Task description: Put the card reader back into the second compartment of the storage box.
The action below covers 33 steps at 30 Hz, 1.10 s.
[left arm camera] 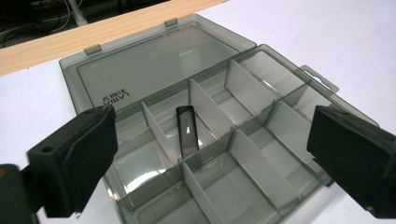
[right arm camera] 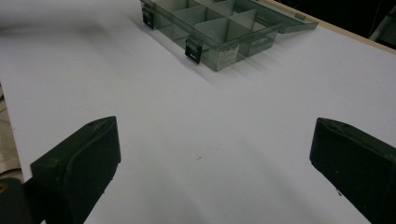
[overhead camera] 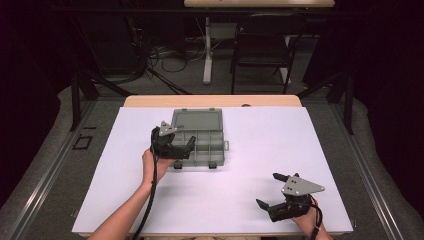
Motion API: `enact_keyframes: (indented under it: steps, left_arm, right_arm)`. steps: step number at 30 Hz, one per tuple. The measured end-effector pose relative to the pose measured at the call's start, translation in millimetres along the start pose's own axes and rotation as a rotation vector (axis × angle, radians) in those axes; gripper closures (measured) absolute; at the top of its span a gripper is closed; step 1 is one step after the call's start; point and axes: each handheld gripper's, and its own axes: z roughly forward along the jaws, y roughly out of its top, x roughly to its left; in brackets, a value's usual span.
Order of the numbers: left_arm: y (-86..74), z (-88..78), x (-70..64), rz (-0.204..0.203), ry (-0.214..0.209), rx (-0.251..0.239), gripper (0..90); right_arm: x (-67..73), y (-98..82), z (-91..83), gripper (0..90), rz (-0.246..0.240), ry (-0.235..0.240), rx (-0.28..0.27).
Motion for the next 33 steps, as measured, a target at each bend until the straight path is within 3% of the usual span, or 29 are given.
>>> enact_keyframes:
  steps: [18, 33]
  left_arm:
    - [-17.2, -38.6, -21.4, 0.062, -0.051, -0.014, 0.1]
    - [-40.1, -64.6, -28.3, 0.061, -0.067, -0.03, 0.1]
  right_arm:
    - [0.4, -0.6, -0.4, 1.4, -0.001, -0.006, 0.004]
    - [1.2, -0.5, -0.2, 1.4, -0.003, -0.006, 0.004]
